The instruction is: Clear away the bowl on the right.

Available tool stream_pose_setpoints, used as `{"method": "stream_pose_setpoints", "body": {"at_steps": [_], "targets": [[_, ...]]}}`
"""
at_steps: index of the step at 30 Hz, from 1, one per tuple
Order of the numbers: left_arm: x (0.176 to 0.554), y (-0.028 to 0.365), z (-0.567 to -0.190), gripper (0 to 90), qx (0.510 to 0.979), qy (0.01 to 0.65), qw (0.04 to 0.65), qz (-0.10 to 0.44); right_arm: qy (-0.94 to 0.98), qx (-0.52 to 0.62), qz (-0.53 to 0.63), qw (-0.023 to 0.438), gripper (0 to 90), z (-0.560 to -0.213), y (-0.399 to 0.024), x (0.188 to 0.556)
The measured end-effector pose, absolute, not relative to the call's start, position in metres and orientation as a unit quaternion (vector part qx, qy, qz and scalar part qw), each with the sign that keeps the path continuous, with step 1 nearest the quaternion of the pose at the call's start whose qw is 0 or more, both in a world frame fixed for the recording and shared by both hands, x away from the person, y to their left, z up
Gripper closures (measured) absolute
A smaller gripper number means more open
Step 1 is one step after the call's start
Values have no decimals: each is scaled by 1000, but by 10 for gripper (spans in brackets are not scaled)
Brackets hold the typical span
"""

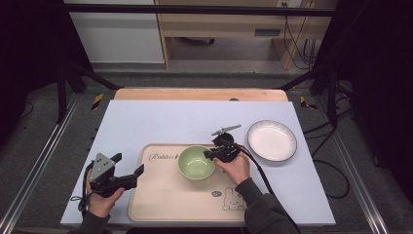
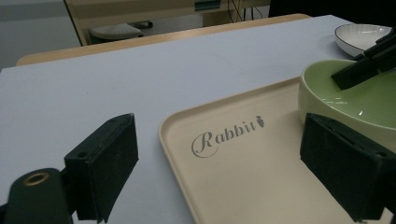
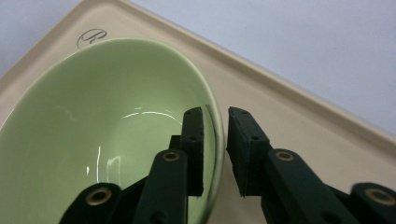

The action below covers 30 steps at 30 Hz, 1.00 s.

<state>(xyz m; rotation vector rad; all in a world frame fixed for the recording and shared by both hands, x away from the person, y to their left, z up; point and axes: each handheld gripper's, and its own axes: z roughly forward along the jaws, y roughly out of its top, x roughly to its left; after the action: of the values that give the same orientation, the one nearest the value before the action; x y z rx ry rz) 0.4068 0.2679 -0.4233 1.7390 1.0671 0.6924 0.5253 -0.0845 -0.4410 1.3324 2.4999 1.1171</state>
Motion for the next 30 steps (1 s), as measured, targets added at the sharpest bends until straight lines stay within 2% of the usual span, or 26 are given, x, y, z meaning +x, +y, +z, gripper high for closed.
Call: {"method": "stream_pose_setpoints", "body": {"at_steps": [1, 2, 3, 4, 5, 6, 9, 11, 15, 21, 30], "targets": [[407, 268, -423, 111, 711, 436, 474, 283, 820, 437, 366, 48, 735, -441, -85, 525], [407, 268, -423, 111, 711, 436, 474, 283, 818, 435, 371, 61, 655, -438, -87, 525], [407, 268, -423, 111, 711, 436, 474, 283, 818, 435, 371, 61, 655, -438, -87, 525], [407, 268, -423, 111, 711, 436, 474, 283, 815, 430, 382, 69, 583, -435, -89, 524], [407, 268, -423, 111, 711, 436, 474, 283, 815, 430, 382, 69, 583, -435, -89, 524], [407, 268, -423, 111, 711, 436, 474, 283, 811, 429, 389, 79, 510, -431, -90, 522], [407, 268, -423, 111, 711, 436, 473, 284, 802, 427, 409, 82, 404, -426, -92, 520], [407, 268, -423, 111, 711, 436, 473, 284, 800, 422, 416, 90, 378, -424, -94, 519], [407, 269, -423, 111, 709, 438, 475, 283, 791, 404, 439, 134, 220, -412, -99, 512], [407, 269, -423, 110, 709, 438, 475, 282, 784, 386, 456, 171, 160, -400, -108, 504], [407, 273, -422, 109, 703, 444, 481, 279, 760, 386, 481, 204, 148, -391, -128, 492]]}}
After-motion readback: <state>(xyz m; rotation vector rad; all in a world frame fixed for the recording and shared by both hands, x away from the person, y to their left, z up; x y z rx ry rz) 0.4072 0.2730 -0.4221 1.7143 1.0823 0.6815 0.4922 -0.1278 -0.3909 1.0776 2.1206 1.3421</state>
